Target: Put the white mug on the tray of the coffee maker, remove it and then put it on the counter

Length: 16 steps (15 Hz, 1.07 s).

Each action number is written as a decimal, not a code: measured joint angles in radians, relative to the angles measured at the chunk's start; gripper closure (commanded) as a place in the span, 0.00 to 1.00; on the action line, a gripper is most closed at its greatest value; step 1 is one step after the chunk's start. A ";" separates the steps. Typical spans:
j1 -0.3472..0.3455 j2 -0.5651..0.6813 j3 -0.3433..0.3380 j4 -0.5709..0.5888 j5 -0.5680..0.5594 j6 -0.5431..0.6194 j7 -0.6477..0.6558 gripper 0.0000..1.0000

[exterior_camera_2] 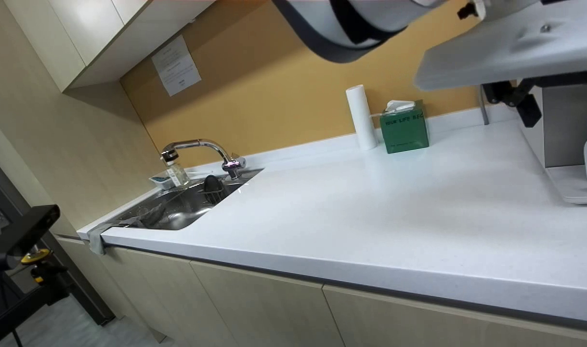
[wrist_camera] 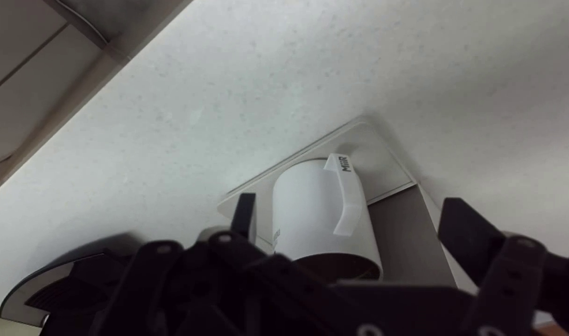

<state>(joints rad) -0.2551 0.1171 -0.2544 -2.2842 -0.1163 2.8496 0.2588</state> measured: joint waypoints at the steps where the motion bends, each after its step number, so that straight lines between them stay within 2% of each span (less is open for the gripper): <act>1: 0.002 0.017 -0.005 0.002 0.000 0.027 0.006 0.00; 7: 0.030 0.115 -0.033 0.018 -0.032 0.167 0.092 0.00; 10: 0.083 0.155 -0.090 0.032 -0.072 0.218 0.148 0.00; 13: 0.160 0.189 -0.175 0.051 -0.101 0.250 0.196 0.00; 14: 0.184 0.198 -0.201 0.056 -0.101 0.255 0.204 0.05; 15: 0.209 0.207 -0.226 0.061 -0.101 0.258 0.212 0.27; 16: 0.234 0.217 -0.251 0.066 -0.101 0.260 0.218 0.29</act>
<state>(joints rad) -0.0208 0.3342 -0.5053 -2.2179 -0.2178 3.1092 0.4768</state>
